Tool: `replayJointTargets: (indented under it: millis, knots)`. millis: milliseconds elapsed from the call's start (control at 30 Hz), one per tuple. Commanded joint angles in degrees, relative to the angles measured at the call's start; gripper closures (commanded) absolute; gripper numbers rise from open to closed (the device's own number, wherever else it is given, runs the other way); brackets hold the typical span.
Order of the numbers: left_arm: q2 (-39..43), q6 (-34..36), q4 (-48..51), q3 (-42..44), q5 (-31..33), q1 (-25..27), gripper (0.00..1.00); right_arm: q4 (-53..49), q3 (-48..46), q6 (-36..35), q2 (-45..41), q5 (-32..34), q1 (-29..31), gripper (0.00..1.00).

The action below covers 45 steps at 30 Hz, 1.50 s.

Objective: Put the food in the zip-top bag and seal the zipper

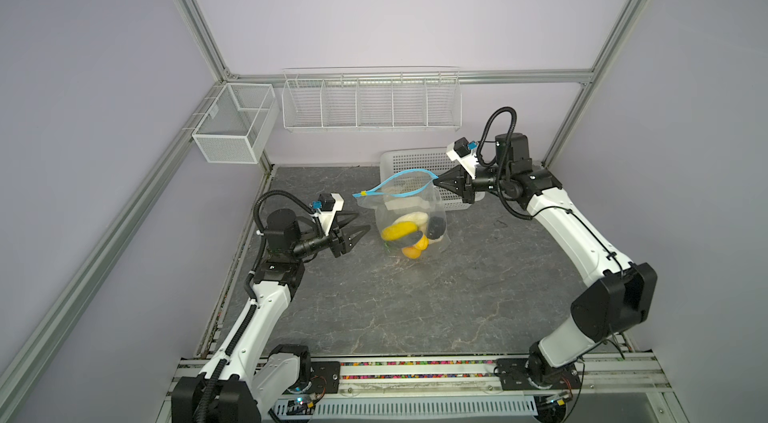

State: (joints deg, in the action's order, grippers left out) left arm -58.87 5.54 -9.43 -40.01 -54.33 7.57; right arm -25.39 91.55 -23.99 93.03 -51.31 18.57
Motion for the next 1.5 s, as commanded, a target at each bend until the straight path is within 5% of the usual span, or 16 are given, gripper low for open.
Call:
replayJointTargets:
  millis: [0, 300, 633, 1067, 1467]
  knots:
    - [-1.60, 9.29, 5.20, -4.06, 5.04, -0.05, 0.40, 2.52, -0.41, -0.19, 0.43, -2.22, -0.27, 0.93]
    - [-12.58, 14.87, 6.81, -12.97, -5.35, -5.64, 0.32, 2.66, 0.84, -0.25, 2.11, -2.72, -0.30, 0.93]
    - [-16.86, 17.49, 10.16, -18.42, -8.63, -6.87, 0.30, 2.08, 2.10, -0.52, 3.12, -1.77, -0.79, 0.94]
    - [-18.03, 16.94, 11.07, -18.05, -11.09, -6.78, 0.41, 4.11, 1.48, 1.33, 3.39, -1.59, -1.45, 0.94]
    - [-20.62, 7.63, 2.24, -17.57, -12.71, -5.90, 0.58, 4.71, 1.26, 2.44, 3.39, -1.10, -1.46, 0.94]
